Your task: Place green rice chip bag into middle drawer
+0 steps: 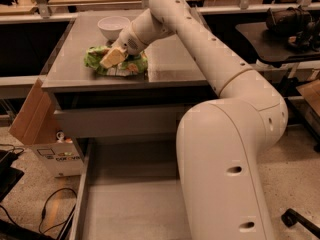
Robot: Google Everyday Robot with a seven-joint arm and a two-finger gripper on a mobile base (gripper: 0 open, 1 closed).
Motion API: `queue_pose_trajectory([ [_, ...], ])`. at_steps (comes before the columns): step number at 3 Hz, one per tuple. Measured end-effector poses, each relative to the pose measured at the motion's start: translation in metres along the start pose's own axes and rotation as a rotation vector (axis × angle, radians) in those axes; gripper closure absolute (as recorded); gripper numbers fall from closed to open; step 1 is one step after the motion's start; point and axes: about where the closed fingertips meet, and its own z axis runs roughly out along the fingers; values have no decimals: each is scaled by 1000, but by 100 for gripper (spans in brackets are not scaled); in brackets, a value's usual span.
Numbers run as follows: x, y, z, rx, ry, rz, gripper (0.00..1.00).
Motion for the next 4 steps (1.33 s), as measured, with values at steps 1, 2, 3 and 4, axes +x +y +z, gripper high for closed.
queue_pose_trajectory([
  [1, 0, 0, 0, 0, 0, 0, 100],
  [2, -2, 0, -8, 8, -8, -8, 100],
  [3, -33, 11, -106, 111, -106, -113, 100],
  [4, -62, 24, -204, 234, -191, -224, 100],
])
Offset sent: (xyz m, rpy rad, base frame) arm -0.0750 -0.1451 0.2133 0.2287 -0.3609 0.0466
